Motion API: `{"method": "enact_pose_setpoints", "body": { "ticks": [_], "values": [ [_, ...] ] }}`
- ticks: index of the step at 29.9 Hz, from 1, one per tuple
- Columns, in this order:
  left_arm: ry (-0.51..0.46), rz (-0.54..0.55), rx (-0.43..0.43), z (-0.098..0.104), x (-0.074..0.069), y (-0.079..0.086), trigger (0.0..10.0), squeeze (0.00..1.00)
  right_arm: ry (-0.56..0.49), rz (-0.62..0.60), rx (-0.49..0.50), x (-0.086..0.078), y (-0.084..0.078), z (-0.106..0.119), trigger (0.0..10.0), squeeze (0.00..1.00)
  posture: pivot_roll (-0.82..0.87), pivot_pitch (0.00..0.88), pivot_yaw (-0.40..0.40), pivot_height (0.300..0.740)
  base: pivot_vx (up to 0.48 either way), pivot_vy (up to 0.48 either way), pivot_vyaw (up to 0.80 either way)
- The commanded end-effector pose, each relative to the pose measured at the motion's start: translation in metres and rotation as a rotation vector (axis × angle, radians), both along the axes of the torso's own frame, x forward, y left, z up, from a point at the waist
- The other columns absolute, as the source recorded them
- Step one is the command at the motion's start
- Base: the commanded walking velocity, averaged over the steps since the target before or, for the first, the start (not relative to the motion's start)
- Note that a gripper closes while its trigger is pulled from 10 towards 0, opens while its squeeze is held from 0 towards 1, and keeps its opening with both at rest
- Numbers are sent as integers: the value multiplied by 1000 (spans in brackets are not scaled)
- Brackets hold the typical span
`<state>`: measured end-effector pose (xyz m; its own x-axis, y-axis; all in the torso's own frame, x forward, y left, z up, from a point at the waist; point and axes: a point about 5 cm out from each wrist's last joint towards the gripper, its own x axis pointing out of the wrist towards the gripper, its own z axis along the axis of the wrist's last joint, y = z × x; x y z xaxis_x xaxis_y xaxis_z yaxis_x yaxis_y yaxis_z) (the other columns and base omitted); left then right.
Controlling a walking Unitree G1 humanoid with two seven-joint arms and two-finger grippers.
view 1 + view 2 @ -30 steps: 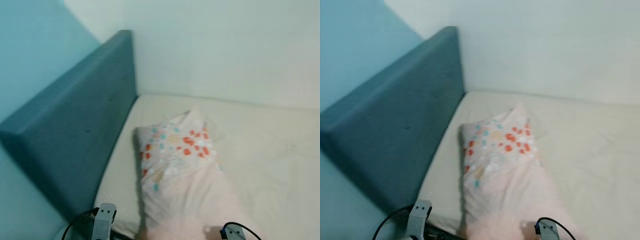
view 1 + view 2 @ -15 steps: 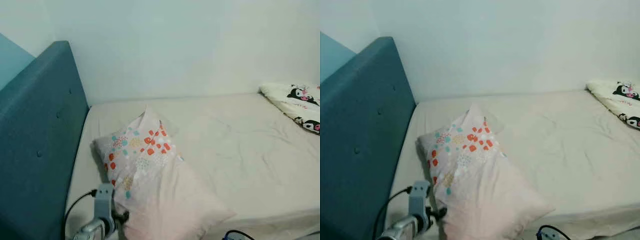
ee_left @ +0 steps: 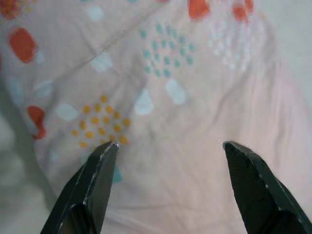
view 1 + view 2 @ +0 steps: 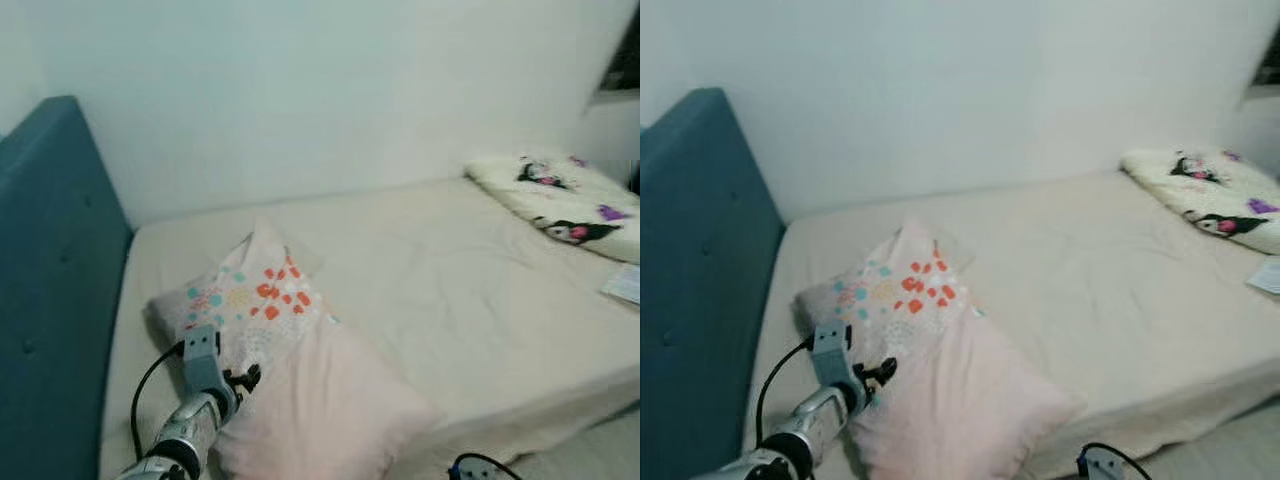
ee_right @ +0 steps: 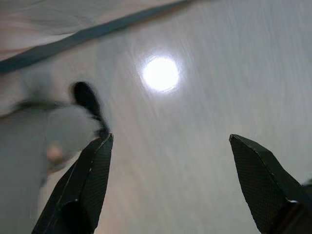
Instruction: Clean up the room
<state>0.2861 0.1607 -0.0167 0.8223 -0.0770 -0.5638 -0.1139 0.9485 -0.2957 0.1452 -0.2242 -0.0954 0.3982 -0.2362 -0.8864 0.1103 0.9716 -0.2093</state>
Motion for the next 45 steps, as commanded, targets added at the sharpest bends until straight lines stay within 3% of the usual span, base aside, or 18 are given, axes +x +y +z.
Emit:
{"method": "enact_pose_setpoints", "body": {
  "ticks": [1, 7, 9, 13, 16, 19, 22, 23, 25, 26, 28, 32, 36, 45],
  "values": [
    [25, -7, 8, -4, -4, -3, 10000, 0, -33, -24, 2, 6, -3, 3, 10000, 0, 40, 2, 23, 740, 0, 0, -763],
    [60, 28, 35, -10, -10, 4, 10000, 0, -145, -13, 17, 30, -7, 14, 10000, 0, 37, 7, 27, 740, 0, 0, -127],
    [77, 48, 51, -12, -12, 7, 10000, 0, -208, -1, 45, 45, -4, 22, 10000, 0, 37, 7, 27, 740, 0, 0, 0],
    [125, 126, 83, -16, -18, 15, 10000, 0, -340, 64, 136, 84, 14, 41, 10000, 0, 33, 14, 27, 740, 0, 0, 0],
    [152, 203, 29, -18, -20, 18, 10000, 0, -391, 142, 185, 104, 31, 52, 10000, 0, 33, 14, 27, 735, 0, 0, 0],
    [151, 204, 2, -18, -20, 16, 10000, 0, -407, 172, 186, 108, 35, 55, 10000, 0, 27, 17, 25, 725, 0, 0, 0],
    [112, 182, -189, -15, -15, -1, 10000, 0, -441, 194, 189, 115, 38, 61, 10000, 0, 26, 18, 25, 710, 0, 0, 0],
    [112, 182, -189, -15, -15, -1, 10000, 0, -441, 194, 189, 115, 38, 61, 10000, 0, 26, 18, 25, 710, 0, 0, 0],
    [66, 166, -360, -10, -10, -14, 10000, 0, -464, 198, 196, 119, 39, 64, 10000, 0, 24, 19, 23, 700, 0, 0, 0],
    [66, 166, -360, -10, -10, -14, 10000, 0, -464, 198, 196, 119, 39, 64, 10000, 0, 24, 19, 23, 700, 0, 0, 0],
    [10, 150, -512, -3, -5, -25, 10000, 0, -494, 200, 204, 125, 39, 69, 10000, 0, 17, 20, 22, 690, 0, 0, 0],
    [-36, 121, -587, 2, -1, -33, 10000, 0, -536, 191, 223, 131, 39, 75, 10000, 0, 7, 22, 20, 680, 0, 0, 0],
    [-67, 105, -571, 6, 2, -35, 10000, 0, -589, 174, 241, 139, 38, 83, 10000, 0, 7, 22, 20, 670, 0, 0, 0],
    [-80, 172, -290, 9, 9, -11, 10000, 0, -729, 6, 273, 151, 12, 102, 10000, 0, -18, 28, 23, 635, 0, 0, 0]
  ]
}}
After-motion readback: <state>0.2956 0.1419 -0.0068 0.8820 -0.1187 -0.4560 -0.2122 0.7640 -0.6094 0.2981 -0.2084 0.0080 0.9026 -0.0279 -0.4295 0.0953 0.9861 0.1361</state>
